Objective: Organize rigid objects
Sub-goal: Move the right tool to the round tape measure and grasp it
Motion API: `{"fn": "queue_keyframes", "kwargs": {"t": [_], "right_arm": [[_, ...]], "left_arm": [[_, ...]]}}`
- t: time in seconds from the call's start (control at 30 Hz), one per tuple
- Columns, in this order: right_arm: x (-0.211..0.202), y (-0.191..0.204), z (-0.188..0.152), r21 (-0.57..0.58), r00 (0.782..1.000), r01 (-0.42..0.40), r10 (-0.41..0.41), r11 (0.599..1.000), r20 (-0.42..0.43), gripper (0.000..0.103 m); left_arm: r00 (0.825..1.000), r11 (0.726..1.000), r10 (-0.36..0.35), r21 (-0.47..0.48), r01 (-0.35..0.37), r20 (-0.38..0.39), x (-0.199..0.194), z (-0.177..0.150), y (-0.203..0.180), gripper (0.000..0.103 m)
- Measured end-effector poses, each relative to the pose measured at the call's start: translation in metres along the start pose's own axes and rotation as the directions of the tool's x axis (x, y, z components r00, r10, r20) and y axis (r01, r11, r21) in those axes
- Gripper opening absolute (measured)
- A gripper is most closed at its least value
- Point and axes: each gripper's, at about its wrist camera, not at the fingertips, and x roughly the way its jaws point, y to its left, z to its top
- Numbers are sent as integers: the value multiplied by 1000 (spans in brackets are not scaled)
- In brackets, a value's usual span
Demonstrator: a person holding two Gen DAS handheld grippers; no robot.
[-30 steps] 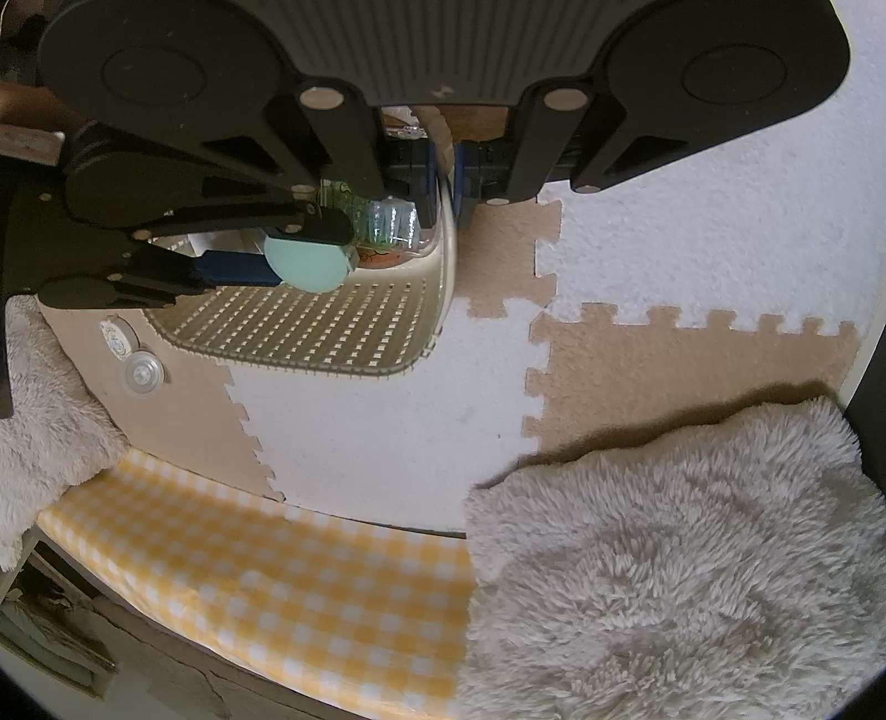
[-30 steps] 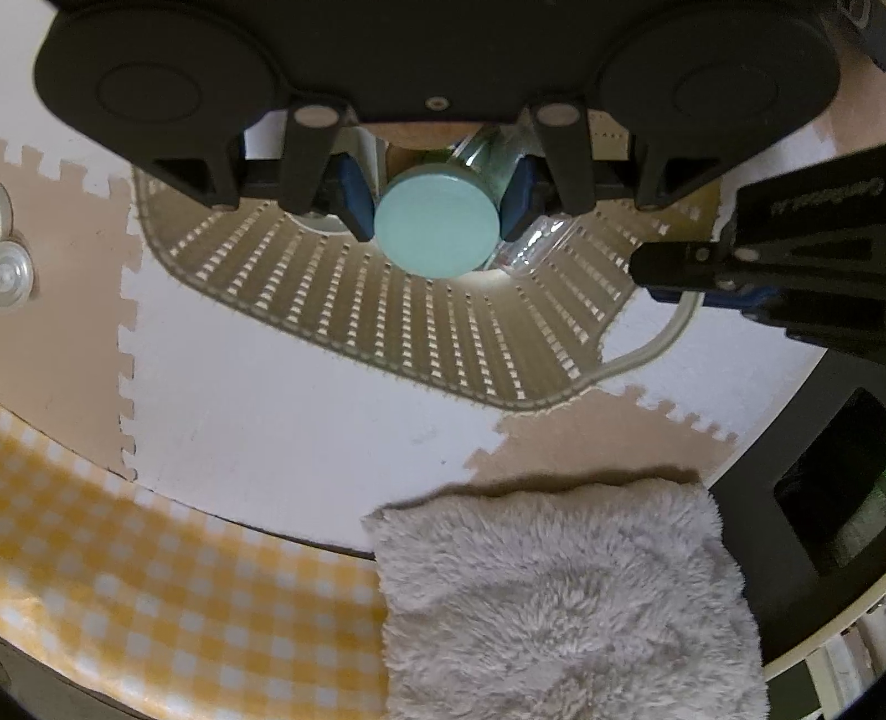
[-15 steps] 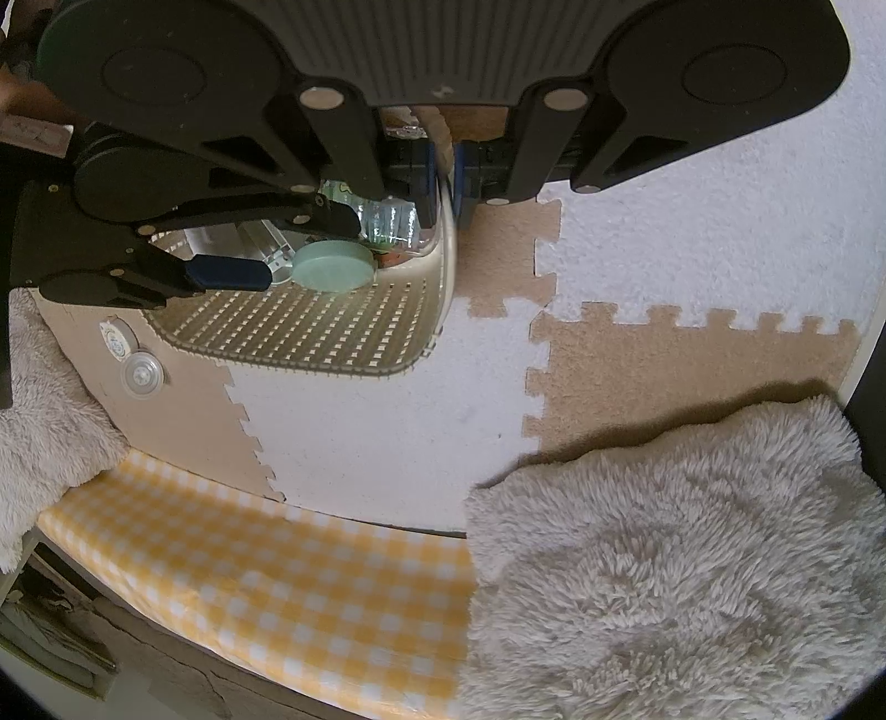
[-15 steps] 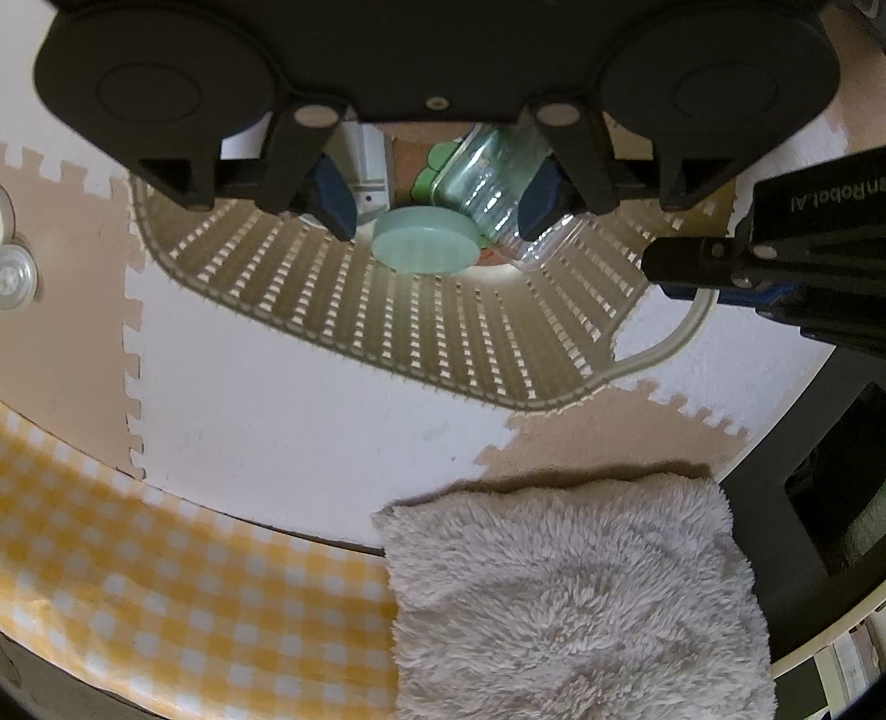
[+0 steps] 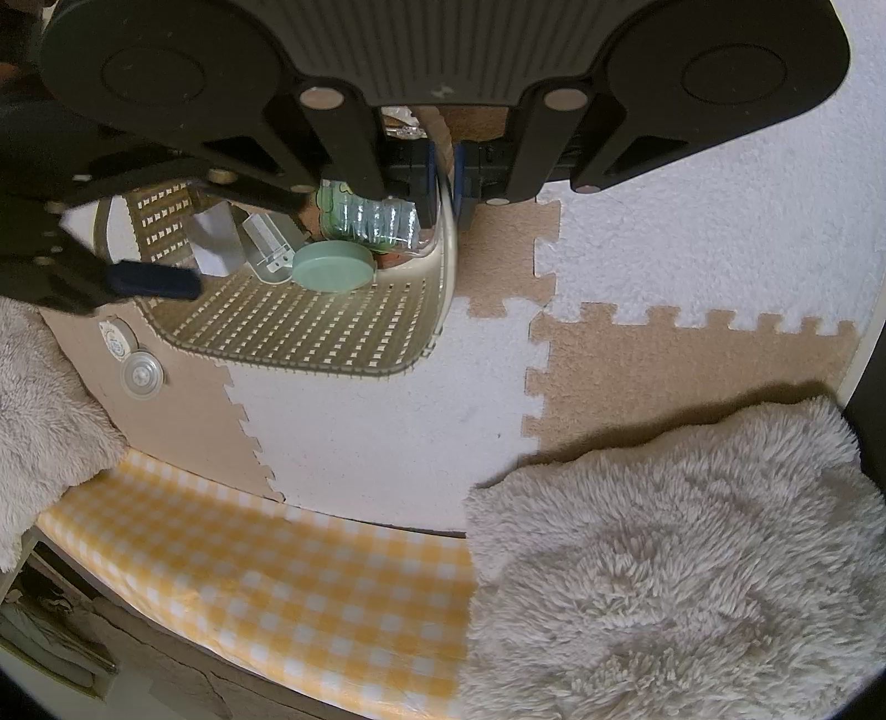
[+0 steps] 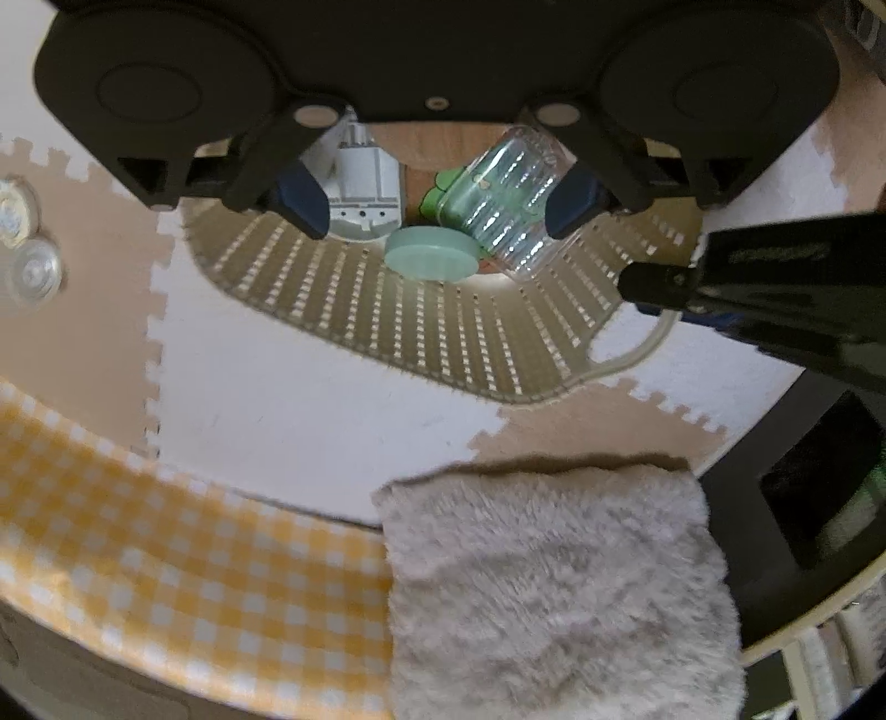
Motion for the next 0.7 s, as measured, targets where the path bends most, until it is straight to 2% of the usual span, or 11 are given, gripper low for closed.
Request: {"fn": "queue_keyframes", "kwargs": {"t": [0.23,0.47,0.6,0.7], "right_arm": [[-44,0,-5,-47,998,-26,29,999,62,96],[-89,-16,-7,-15,984,-45,47,999,174,103],[-110,-38,-8,27,961,17,-24,999,276,103],[-117,-62,-11,75,938,101,-120,992,327,103]], "left_arm": [[1000,1000,3,1,-3,0,-1,0,0,6],[1000,1000,5,4,-5,0,-1,0,0,6],[1000,1000,8,7,-8,1,0,-1,-1,6],[1000,1000,7,7,-7,1,0,-1,-1,6]]}}
